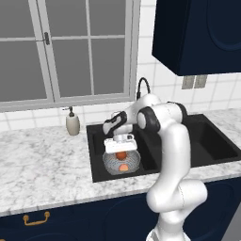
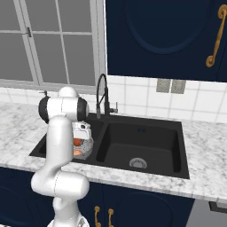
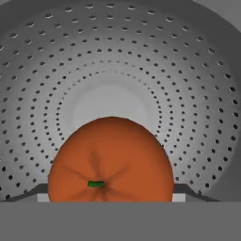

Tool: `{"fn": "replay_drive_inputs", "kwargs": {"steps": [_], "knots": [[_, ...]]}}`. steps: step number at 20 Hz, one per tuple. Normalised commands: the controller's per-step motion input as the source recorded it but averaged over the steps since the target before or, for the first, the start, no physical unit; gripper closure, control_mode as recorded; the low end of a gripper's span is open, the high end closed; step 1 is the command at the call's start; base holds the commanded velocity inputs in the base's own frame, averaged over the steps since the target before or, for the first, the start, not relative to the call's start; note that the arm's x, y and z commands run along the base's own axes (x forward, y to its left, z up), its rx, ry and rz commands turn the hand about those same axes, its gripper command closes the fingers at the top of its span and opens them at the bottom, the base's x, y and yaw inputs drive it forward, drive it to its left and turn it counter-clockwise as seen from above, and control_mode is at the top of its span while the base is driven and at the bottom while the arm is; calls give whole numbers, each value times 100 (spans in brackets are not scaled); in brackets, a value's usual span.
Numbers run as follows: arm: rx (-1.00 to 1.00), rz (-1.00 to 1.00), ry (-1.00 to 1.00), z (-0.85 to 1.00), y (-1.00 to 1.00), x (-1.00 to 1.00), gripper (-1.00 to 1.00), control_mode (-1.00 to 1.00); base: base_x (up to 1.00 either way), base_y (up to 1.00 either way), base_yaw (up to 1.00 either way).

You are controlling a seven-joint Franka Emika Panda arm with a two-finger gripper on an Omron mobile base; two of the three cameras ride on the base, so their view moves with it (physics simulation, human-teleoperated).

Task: Put the colander in the sink, put the orange, peach in the colander, and turn on the sink faucet and pour water over the colander.

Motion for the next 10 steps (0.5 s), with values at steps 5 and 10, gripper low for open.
{"fn": "replay_drive_inputs", "kwargs": {"steps": [5,10], "knots": [[0,-3,2,-37,14,43,100,-100,0,0,0],[-4,-12,3,-38,2,2,-100,-100,0,0,0]]}}
